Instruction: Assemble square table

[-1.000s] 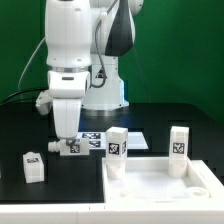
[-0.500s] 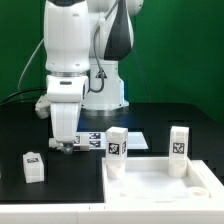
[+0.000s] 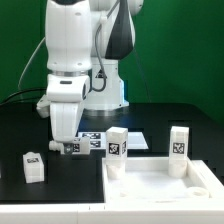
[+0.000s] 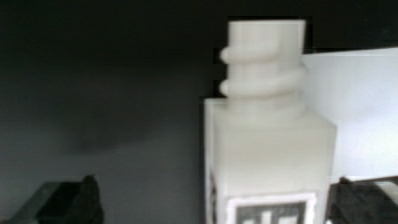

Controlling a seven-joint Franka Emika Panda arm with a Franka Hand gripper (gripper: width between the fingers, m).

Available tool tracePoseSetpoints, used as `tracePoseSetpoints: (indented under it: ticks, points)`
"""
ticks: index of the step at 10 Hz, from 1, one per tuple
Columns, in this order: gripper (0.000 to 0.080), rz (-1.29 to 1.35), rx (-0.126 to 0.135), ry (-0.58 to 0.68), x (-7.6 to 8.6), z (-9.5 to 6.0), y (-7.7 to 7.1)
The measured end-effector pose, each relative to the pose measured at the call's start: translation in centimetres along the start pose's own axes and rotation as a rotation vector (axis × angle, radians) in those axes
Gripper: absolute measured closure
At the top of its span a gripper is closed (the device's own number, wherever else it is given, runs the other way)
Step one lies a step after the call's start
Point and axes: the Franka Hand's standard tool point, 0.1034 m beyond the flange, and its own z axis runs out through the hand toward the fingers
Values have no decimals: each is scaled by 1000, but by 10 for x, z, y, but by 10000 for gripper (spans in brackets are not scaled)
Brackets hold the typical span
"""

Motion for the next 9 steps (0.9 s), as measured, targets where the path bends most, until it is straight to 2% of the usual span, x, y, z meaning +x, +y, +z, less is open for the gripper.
tracePoseSetpoints:
  ticks: [2, 5, 8, 9]
  points:
    - [151, 42, 15, 1, 3, 6, -5]
    - [151, 54, 17, 2, 2, 7, -7]
    - [540, 55, 17, 2, 1, 7, -7]
    - [540, 70, 17, 2, 1, 7, -7]
